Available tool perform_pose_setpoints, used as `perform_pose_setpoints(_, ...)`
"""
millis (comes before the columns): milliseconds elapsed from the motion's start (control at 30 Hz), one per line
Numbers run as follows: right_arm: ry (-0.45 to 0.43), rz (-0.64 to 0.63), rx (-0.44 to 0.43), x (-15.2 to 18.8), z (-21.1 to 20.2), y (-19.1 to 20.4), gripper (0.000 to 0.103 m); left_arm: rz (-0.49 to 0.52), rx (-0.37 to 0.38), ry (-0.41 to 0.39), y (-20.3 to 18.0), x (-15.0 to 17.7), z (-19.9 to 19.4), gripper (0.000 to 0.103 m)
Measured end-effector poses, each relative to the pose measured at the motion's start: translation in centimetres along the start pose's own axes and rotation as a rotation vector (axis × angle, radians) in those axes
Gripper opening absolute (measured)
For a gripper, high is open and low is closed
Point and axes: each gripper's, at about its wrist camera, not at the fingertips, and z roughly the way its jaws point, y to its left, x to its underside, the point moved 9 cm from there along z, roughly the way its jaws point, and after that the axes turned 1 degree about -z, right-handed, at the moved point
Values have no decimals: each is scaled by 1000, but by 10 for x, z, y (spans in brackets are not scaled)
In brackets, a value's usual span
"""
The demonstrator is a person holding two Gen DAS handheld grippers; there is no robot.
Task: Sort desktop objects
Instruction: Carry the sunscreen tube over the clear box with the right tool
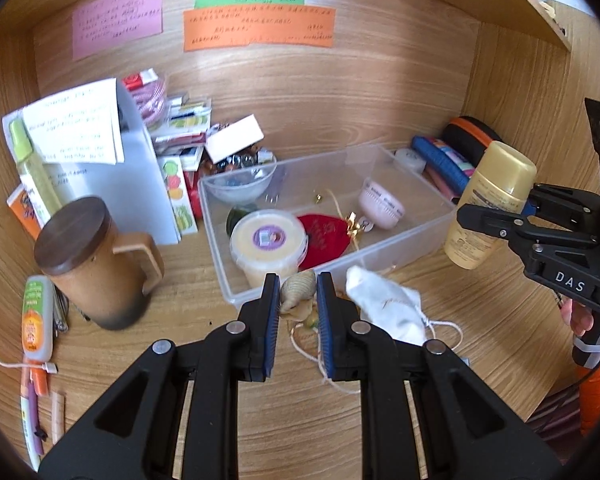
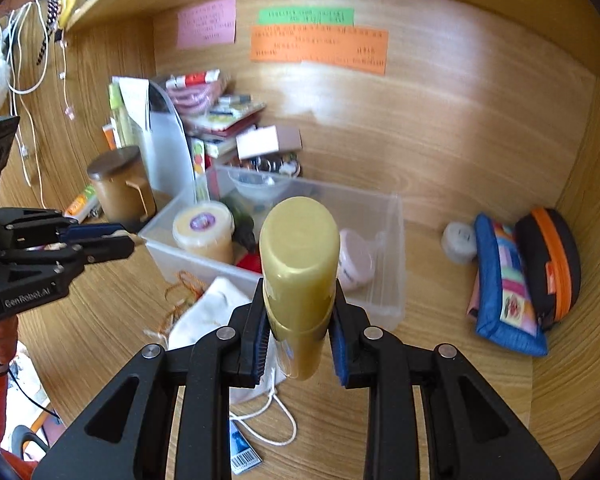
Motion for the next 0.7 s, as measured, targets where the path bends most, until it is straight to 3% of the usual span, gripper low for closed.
perform_pose_setpoints(700,-78,-2,-25,-45,2,-2,24,17,21,-29,-6,-43,16,17)
